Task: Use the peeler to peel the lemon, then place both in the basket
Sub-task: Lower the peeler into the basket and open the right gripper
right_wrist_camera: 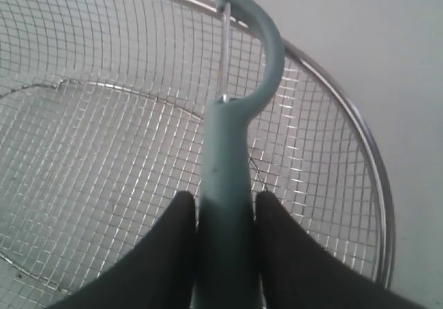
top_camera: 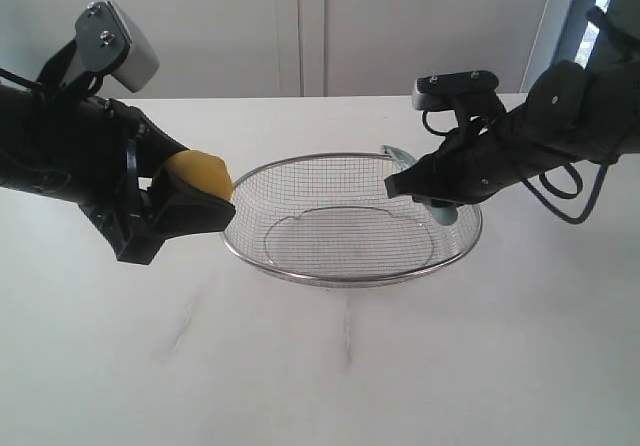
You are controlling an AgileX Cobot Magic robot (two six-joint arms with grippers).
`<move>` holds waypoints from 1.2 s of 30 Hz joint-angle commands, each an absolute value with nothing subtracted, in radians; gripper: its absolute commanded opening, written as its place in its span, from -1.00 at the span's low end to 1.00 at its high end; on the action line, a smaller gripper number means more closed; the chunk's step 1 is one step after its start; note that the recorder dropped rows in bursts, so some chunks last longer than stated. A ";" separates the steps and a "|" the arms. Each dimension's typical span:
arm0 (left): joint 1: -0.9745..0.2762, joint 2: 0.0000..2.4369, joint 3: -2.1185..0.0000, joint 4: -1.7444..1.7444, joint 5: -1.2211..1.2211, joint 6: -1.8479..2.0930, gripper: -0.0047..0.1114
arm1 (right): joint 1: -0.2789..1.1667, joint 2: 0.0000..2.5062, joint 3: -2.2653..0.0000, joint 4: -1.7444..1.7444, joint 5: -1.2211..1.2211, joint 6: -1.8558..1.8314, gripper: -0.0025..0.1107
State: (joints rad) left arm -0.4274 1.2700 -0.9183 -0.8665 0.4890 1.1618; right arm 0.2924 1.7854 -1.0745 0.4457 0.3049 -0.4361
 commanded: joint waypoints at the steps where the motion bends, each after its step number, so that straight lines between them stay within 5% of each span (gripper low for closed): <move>1: -0.431 1.266 -0.920 -0.897 0.499 1.157 -0.92 | 0.322 1.816 -1.082 0.451 0.285 -0.503 -0.96; 15: -0.431 1.266 -0.920 -0.897 0.497 1.157 -0.92 | 0.368 1.911 -1.082 0.451 0.251 -0.546 -0.95; 25: -0.431 1.266 -0.920 -0.899 0.497 1.157 -0.92 | 0.368 1.926 -1.082 0.453 0.339 -0.545 -0.34; 36: -0.431 1.266 -0.920 -0.904 0.501 1.157 -0.92 | 0.368 1.911 -1.086 0.453 0.351 -0.545 -0.32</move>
State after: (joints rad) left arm -0.4274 1.2700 -0.9183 -0.8681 0.4890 1.1618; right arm 0.3675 1.9253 -1.0791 0.4534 0.3507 -0.5420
